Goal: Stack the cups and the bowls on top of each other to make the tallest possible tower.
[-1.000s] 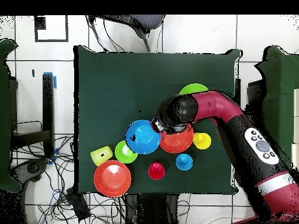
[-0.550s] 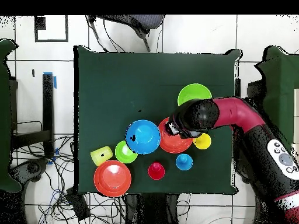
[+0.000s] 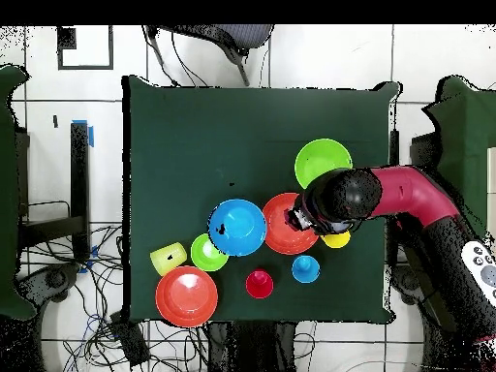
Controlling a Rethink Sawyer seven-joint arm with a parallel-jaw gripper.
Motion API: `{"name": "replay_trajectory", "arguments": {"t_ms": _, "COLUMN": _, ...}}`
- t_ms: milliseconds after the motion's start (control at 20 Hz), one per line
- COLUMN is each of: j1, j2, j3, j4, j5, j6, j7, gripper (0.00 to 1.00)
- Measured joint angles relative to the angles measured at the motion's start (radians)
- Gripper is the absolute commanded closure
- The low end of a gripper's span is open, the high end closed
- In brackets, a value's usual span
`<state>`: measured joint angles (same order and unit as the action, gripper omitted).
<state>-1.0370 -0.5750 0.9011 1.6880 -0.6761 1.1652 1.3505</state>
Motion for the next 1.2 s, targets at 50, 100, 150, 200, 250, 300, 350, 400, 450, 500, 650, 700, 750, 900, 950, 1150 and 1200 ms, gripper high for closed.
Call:
{"name": "replay_trajectory", "arguments": {"t_ms": 50, "j1": 0.001, "j2": 0.0, "j3": 0.0, "j4": -0.003, "j5": -0.012, "j6": 0.0, "j7": -0.005, "gripper": 0.0}}
{"name": "replay_trajectory", "arguments": {"t_ms": 100, "j1": 0.001, "j2": 0.0, "j3": 0.0, "j4": -0.006, "j5": -0.023, "j6": 0.0, "j7": -0.009, "gripper": 0.0}}
{"name": "replay_trajectory", "arguments": {"t_ms": 150, "j1": 0.001, "j2": 0.0, "j3": 0.0, "j4": -0.009, "j5": -0.028, "j6": 0.0, "j7": -0.012, "gripper": 0.0}}
{"name": "replay_trajectory", "arguments": {"t_ms": 200, "j1": 0.001, "j2": 0.0, "j3": 0.0, "j4": -0.013, "j5": -0.036, "j6": 0.0, "j7": -0.017, "gripper": 0.0}}
{"name": "replay_trajectory", "arguments": {"t_ms": 250, "j1": 0.001, "j2": 0.0, "j3": 0.001, "j4": -0.017, "j5": -0.041, "j6": 0.0, "j7": -0.02, "gripper": 0.0}}
{"name": "replay_trajectory", "arguments": {"t_ms": 300, "j1": 0.001, "j2": 0.0, "j3": 0.001, "j4": -0.021, "j5": -0.044, "j6": 0.0, "j7": -0.024, "gripper": 0.0}}
{"name": "replay_trajectory", "arguments": {"t_ms": 350, "j1": 0.001, "j2": 0.0, "j3": 0.001, "j4": -0.025, "j5": -0.048, "j6": 0.0, "j7": -0.029, "gripper": 0.0}}
{"name": "replay_trajectory", "arguments": {"t_ms": 400, "j1": 0.001, "j2": 0.0, "j3": 0.001, "j4": -0.027, "j5": -0.048, "j6": 0.0, "j7": -0.03, "gripper": 0.0}}
{"name": "replay_trajectory", "arguments": {"t_ms": 450, "j1": 0.001, "j2": 0.0, "j3": 0.001, "j4": -0.031, "j5": -0.049, "j6": 0.0, "j7": -0.033, "gripper": 0.0}}
{"name": "replay_trajectory", "arguments": {"t_ms": 500, "j1": 0.001, "j2": 0.0, "j3": 0.001, "j4": -0.033, "j5": -0.049, "j6": 0.0, "j7": -0.033, "gripper": 0.0}}
{"name": "replay_trajectory", "arguments": {"t_ms": 650, "j1": 0.001, "j2": 0.0, "j3": 0.002, "j4": -0.04, "j5": -0.051, "j6": 0.0, "j7": -0.033, "gripper": 0.0}}
{"name": "replay_trajectory", "arguments": {"t_ms": 700, "j1": 0.001, "j2": 0.0, "j3": 0.002, "j4": -0.041, "j5": -0.052, "j6": 0.0, "j7": -0.033, "gripper": 0.0}}
{"name": "replay_trajectory", "arguments": {"t_ms": 750, "j1": 0.001, "j2": 0.0, "j3": 0.002, "j4": -0.044, "j5": -0.052, "j6": 0.0, "j7": -0.033, "gripper": 0.0}}
{"name": "replay_trajectory", "arguments": {"t_ms": 900, "j1": 0.001, "j2": 0.0, "j3": 0.002, "j4": -0.048, "j5": -0.054, "j6": 0.0, "j7": -0.033, "gripper": 0.0}}
{"name": "replay_trajectory", "arguments": {"t_ms": 950, "j1": 0.001, "j2": 0.0, "j3": 0.002, "j4": -0.049, "j5": -0.054, "j6": 0.0, "j7": -0.033, "gripper": 0.0}}
{"name": "replay_trajectory", "arguments": {"t_ms": 1150, "j1": 0.001, "j2": 0.0, "j3": 0.002, "j4": -0.049, "j5": -0.056, "j6": 0.0, "j7": -0.033, "gripper": 0.0}}
{"name": "replay_trajectory", "arguments": {"t_ms": 1200, "j1": 0.001, "j2": 0.0, "j3": 0.002, "j4": -0.049, "j5": -0.056, "j6": 0.0, "j7": -0.033, "gripper": 0.0}}
